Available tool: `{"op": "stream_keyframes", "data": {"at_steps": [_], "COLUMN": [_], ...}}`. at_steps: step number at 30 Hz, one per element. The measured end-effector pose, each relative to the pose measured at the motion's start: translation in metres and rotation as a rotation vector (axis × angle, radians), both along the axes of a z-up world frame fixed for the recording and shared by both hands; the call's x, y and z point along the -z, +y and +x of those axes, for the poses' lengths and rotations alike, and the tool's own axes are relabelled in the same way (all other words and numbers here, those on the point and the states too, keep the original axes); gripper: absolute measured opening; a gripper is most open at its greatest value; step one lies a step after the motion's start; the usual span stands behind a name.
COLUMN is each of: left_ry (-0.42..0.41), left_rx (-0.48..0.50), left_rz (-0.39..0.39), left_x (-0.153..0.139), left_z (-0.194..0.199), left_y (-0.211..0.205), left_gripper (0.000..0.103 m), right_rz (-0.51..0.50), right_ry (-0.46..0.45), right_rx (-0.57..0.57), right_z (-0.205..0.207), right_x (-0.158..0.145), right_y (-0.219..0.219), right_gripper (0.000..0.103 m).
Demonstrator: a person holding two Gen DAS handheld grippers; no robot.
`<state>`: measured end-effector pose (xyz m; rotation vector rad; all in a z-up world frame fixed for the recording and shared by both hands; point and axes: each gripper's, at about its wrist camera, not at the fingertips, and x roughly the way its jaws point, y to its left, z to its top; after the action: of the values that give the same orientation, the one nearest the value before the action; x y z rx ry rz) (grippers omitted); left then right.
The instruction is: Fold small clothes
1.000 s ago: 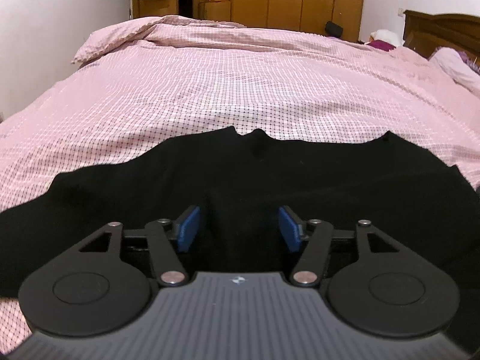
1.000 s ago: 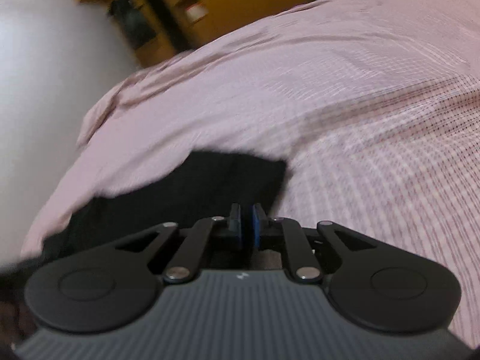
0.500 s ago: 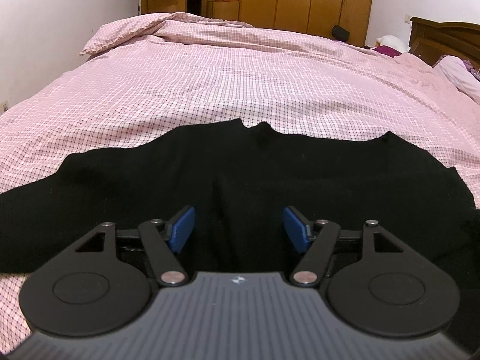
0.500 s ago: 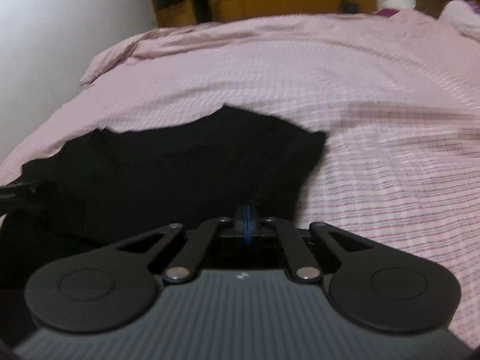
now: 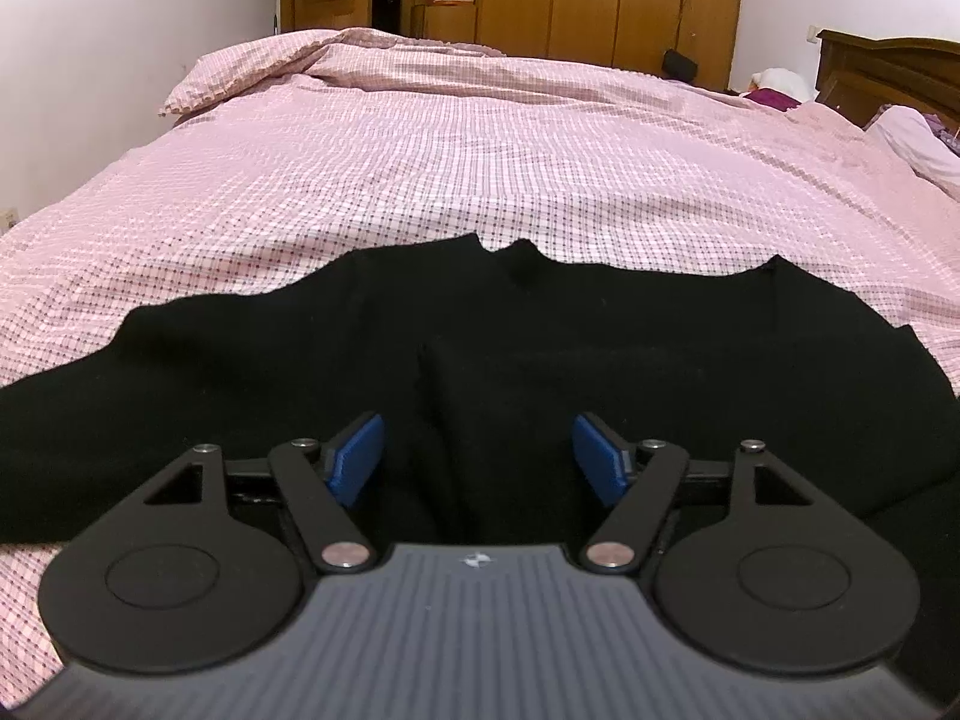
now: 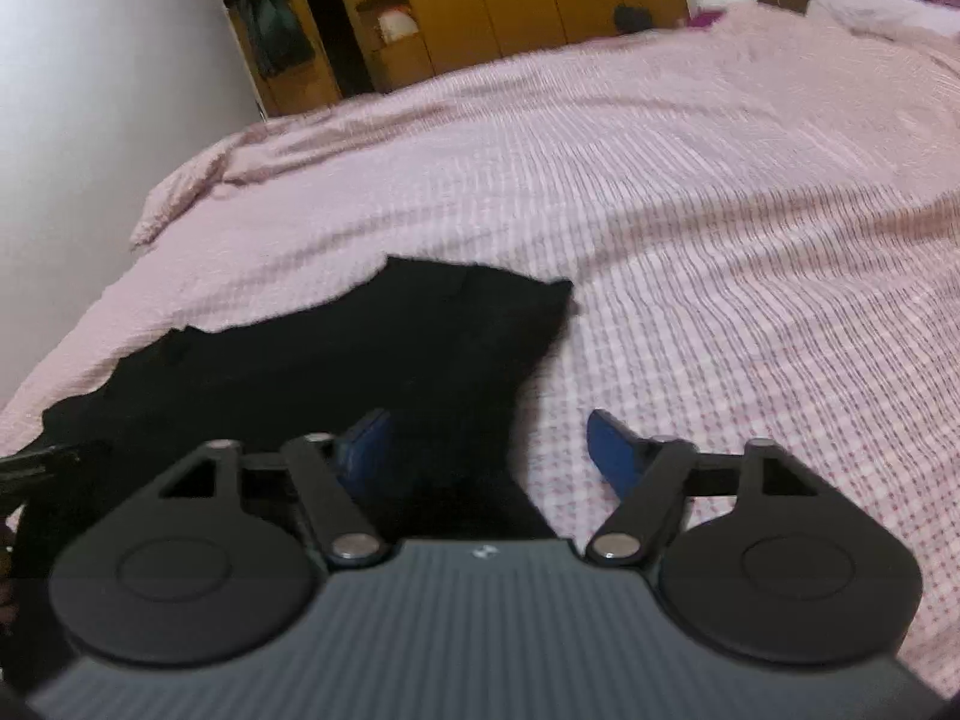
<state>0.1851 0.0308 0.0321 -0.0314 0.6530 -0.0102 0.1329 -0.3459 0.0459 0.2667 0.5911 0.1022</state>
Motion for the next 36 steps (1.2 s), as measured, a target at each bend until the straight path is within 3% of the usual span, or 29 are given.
{"op": "stream_keyframes", "data": {"at_steps": [1,4,6,7,11,16,18,21,22,23,24,26,28,32,34,36], "left_ry": [-0.005,-0.019,-0.02,-0.021,-0.029,-0.023,-0.017,-0.019,-0.019,-0.019,-0.017,-0.018,-0.02,0.043,0.036,0.041], "left_rx": [0.001,0.0,-0.002,-0.003,0.006,0.015,0.016,0.019,0.021,0.02,0.019,0.017,0.021,0.017,0.008,0.006], "left_rz": [0.004,0.009,0.002,-0.004,-0.02,0.013,0.009,0.009,0.012,0.015,0.015,0.005,0.002,0.021,0.03,0.024], "left_x": [-0.001,-0.004,-0.004,-0.004,-0.003,0.002,0.004,0.005,0.005,0.006,0.006,0.005,0.006,0.019,0.022,0.021], "left_z": [-0.001,-0.004,-0.003,-0.003,-0.004,-0.003,-0.002,-0.003,-0.003,-0.003,-0.002,-0.002,0.0,0.013,0.015,0.015], "left_y": [0.0,0.0,0.0,0.001,-0.001,-0.007,-0.008,-0.009,-0.01,-0.01,-0.01,-0.009,-0.009,-0.012,-0.011,-0.01], "left_gripper": [0.076,0.077,0.077,0.077,0.077,0.077,0.077,0.077,0.077,0.077,0.077,0.077,0.077,0.082,0.085,0.085], "right_rz": [-0.005,-0.027,-0.065,-0.083,-0.037,-0.04,-0.067,-0.07,-0.061,-0.053,-0.056,-0.022,-0.05,-0.139,-0.056,-0.049], "right_ry": [-0.007,0.018,0.05,0.065,0.062,0.07,0.07,0.076,0.068,0.057,0.059,0.02,0.002,0.073,0.084,0.088], "right_rx": [-0.024,-0.053,-0.062,-0.05,-0.011,-0.016,-0.027,-0.015,-0.019,-0.023,-0.009,0.044,0.09,0.198,0.205,0.188], "right_z": [0.002,0.015,0.024,0.027,0.021,0.015,0.016,0.019,0.019,0.019,0.02,0.014,0.009,0.017,0.016,0.015], "right_x": [-0.001,0.002,0.007,0.009,0.009,0.007,0.008,0.012,0.013,0.015,0.015,0.011,0.009,0.027,0.033,0.028], "right_y": [0.004,0.015,0.02,0.02,0.006,0.007,0.013,0.017,0.018,0.018,0.018,0.011,0.009,-0.001,-0.015,-0.017], "right_gripper": [0.073,0.054,0.019,0.013,0.011,0.018,0.042,0.046,0.045,0.018,0.009,0.009,0.008,0.003,0.002,0.004]}}
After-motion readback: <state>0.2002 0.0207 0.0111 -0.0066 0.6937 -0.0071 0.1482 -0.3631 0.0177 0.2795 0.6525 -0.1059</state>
